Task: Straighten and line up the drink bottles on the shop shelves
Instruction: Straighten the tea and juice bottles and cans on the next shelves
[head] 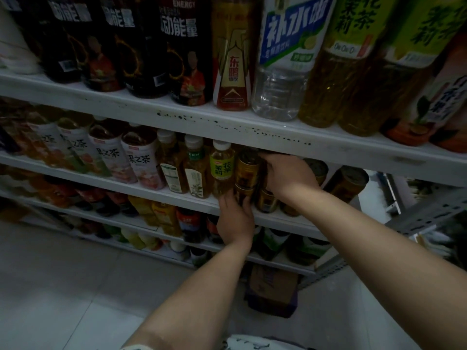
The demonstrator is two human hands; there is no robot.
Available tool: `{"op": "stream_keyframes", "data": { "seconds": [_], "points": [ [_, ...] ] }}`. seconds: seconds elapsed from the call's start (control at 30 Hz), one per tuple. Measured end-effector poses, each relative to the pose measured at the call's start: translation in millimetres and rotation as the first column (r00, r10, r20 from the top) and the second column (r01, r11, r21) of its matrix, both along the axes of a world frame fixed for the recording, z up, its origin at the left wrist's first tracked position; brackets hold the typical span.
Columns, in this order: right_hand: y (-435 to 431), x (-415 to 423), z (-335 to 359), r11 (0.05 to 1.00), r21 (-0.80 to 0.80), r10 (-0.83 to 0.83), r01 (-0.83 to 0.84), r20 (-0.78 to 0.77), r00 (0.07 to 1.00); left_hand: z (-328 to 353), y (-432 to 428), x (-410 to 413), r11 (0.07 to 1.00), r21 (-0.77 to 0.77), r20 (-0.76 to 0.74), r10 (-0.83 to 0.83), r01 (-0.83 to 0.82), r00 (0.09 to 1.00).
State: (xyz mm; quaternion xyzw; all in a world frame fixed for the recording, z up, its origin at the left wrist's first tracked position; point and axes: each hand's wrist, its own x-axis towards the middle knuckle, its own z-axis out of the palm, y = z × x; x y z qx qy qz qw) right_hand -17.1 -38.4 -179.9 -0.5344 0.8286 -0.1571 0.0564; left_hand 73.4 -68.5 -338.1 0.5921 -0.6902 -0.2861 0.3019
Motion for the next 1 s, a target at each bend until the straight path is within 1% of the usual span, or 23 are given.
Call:
{"op": "stream_keyframes", "data": {
  "seconds": [0.07, 0.13, 0.23, 0.33, 0.4, 0.53, 0.6, 0.67, 0.7, 0.83, 1.0],
  "points": [
    [9, -8, 0, 1.000, 0.013, -0.027, 0.027, -0.025, 0.999, -4, -1, 2, 1.000, 0.001, 0.044, -0.019, 0.019, 0.999],
    [15, -16, 0, 0.997, 0.070, -0.017, 0.020, -0.040, 0.999, -6, -3, 3, 0.999, 0.013, 0.074, -0.036, 0.035, 0.997],
    [19, -24, 1, 0.992, 0.127, 0.014, -0.011, -0.021, 1.000, -6, -8, 4, 0.999, 0.040, 0.068, -0.025, 0.022, 0.997],
    [18, -28, 0, 0.993, 0.116, 0.033, -0.032, -0.007, 0.999, -7, -12, 4, 1.000, 0.020, 0.071, -0.023, 0.022, 0.997],
    [18, -29, 0, 0.993, 0.113, 0.039, -0.035, -0.027, 0.999, -9, -12, 4, 0.999, -0.004, 0.094, -0.041, 0.042, 0.995],
    [18, -32, 0, 0.995, 0.102, 0.008, -0.004, -0.031, 0.999, -11, -10, 3, 0.999, -0.025, 0.110, -0.043, 0.046, 0.993],
    [18, -32, -1, 0.995, 0.096, -0.004, 0.006, -0.023, 1.000, -9, -8, 3, 1.000, 0.002, 0.091, -0.024, 0.024, 0.996],
    [17, -33, -1, 0.996, 0.088, -0.019, 0.019, -0.004, 1.000, -8, -1, 2, 0.996, 0.081, 0.045, 0.027, -0.031, 0.999],
    [16, -33, -1, 0.996, 0.086, -0.024, 0.024, 0.010, 1.000, -8, 5, -1, 0.992, 0.121, 0.024, 0.028, -0.031, 0.999],
    [16, -32, -1, 0.998, 0.066, -0.025, 0.022, 0.039, 0.999, -5, 37, -20, 0.977, 0.179, -0.064, -0.106, 0.116, 0.992],
    [16, -32, -1, 0.999, 0.029, -0.024, 0.023, 0.054, 0.998, 12, 45, -42, 0.957, 0.253, -0.100, -0.123, 0.144, 0.987]
  ]
}}
